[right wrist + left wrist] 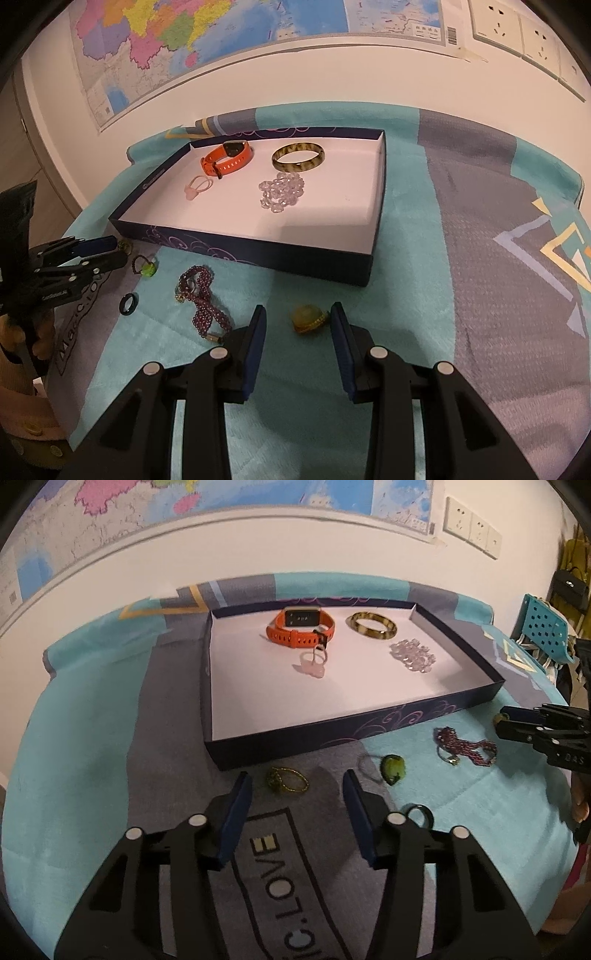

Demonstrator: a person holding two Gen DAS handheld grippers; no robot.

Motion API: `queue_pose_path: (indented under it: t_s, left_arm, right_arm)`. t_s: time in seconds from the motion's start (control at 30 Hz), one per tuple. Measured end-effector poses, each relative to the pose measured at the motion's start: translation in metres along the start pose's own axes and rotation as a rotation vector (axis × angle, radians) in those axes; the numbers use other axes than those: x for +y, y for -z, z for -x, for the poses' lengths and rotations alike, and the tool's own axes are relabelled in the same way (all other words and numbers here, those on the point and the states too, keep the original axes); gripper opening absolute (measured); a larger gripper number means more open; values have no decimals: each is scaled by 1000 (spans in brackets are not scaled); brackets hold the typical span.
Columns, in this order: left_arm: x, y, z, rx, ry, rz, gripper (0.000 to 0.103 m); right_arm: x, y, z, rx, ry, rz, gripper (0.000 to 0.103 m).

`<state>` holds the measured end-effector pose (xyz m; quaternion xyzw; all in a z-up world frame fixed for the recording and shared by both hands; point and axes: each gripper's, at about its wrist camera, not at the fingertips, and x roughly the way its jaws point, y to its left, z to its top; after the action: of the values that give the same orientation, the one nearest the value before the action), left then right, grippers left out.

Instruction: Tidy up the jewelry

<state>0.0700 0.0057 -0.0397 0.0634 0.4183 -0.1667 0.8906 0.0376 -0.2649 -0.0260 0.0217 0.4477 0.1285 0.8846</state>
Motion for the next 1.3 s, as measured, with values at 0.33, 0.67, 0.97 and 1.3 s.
queue_pose_path:
  t_s: [0.33,0.67,0.97,1.3]
  left_arm:
    - [0,-2,-6,12,-21,-1,22]
    - [0,0,-3,5,5,11,18]
    - [-6,2,1,2,50,9,11]
    - [-10,2,14,-32,79,-3,9]
  right_arm:
    - [6,-3,-6,5,14,20,31]
    - [6,-4,-7,6,14,35,15]
    - [8,-2,2,-12,-13,30,15]
    - [14,-8,18,-52,-43,40,15]
